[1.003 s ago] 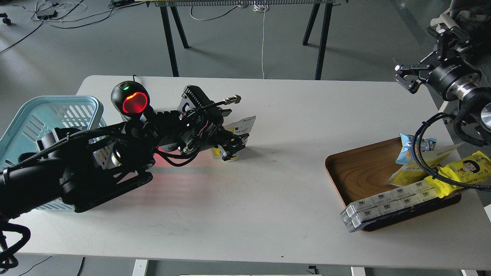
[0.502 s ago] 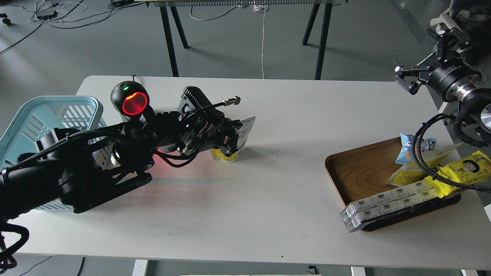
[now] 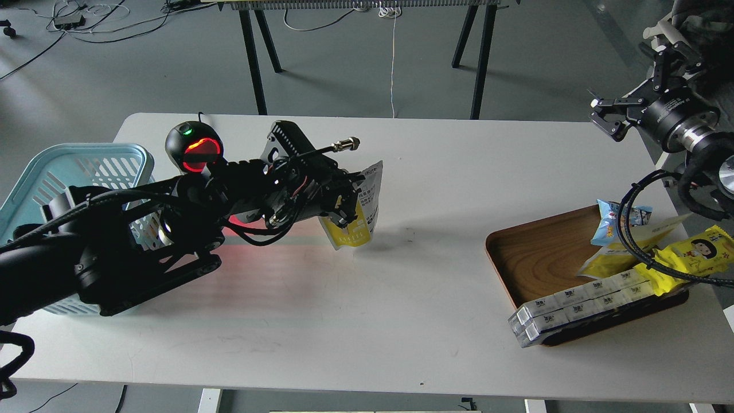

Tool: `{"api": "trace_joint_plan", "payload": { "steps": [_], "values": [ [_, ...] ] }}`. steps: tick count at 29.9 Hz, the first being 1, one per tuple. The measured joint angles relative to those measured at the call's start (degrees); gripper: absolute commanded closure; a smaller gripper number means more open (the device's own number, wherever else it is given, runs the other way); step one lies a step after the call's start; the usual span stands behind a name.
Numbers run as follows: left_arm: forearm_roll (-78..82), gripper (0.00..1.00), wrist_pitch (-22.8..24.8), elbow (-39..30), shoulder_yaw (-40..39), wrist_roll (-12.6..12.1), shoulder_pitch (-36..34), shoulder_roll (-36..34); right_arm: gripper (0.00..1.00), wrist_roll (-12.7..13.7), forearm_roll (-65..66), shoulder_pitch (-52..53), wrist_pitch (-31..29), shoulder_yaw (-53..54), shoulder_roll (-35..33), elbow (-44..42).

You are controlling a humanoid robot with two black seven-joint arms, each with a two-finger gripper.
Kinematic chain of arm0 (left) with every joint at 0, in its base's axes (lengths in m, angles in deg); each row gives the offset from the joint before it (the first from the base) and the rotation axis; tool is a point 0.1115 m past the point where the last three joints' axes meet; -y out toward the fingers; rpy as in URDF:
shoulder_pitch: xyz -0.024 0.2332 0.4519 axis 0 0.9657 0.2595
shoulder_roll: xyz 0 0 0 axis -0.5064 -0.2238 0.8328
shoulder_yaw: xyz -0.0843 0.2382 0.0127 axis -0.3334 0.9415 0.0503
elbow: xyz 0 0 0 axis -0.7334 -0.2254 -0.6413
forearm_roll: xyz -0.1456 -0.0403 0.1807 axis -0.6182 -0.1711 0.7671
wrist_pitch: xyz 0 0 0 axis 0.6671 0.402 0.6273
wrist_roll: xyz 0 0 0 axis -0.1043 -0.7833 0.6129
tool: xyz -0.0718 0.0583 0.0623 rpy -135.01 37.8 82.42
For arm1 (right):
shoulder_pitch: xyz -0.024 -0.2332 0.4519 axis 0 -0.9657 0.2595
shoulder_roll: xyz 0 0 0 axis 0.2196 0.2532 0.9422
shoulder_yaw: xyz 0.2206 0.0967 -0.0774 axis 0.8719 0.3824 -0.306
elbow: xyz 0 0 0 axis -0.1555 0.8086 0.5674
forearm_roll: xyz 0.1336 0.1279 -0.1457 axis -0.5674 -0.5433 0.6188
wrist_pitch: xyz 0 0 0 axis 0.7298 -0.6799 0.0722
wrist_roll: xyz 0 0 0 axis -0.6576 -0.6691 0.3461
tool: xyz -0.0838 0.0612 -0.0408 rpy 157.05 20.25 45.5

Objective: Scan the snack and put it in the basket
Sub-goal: 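Lift the packet and hold it in front of the scanner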

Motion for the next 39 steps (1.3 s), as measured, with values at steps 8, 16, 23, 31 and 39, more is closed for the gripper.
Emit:
{"api": "trace_joint_plan", "payload": {
  "steps": [8, 16, 23, 31, 39],
  "values": [
    [0.0, 1.00, 0.0, -4.7, -7.7, 0.6, -1.7, -2.2, 0.05, 0.0, 0.0, 0.2, 0.0, 0.0, 0.0, 0.0],
    [-0.1, 1.00, 0.0, -9.3, -12.7, 0.6, -5.6, -6.4, 0.05, 0.1, 0.0, 0.7, 0.2, 0.2, 0.0, 0.3],
    [-1.0, 1.00, 0.0, -11.4, -13.3, 2.5, -6.4, -14.2, 0.05, 0.1, 0.0, 0.7, 0.2, 0.2, 0.0, 0.3],
    [-1.0, 1.00, 0.0, -11.8, -10.7, 4.6, -4.8, -21.8, 0.05, 0.1, 0.0, 0.8, 0.2, 0.2, 0.1, 0.3],
    [-1.0, 1.00, 0.0, -11.8, -5.2, 4.8, -4.4, -25.5, 0.05, 0.1, 0.0, 0.8, 0.3, 0.1, 0.0, 0.3]
  ]
}}
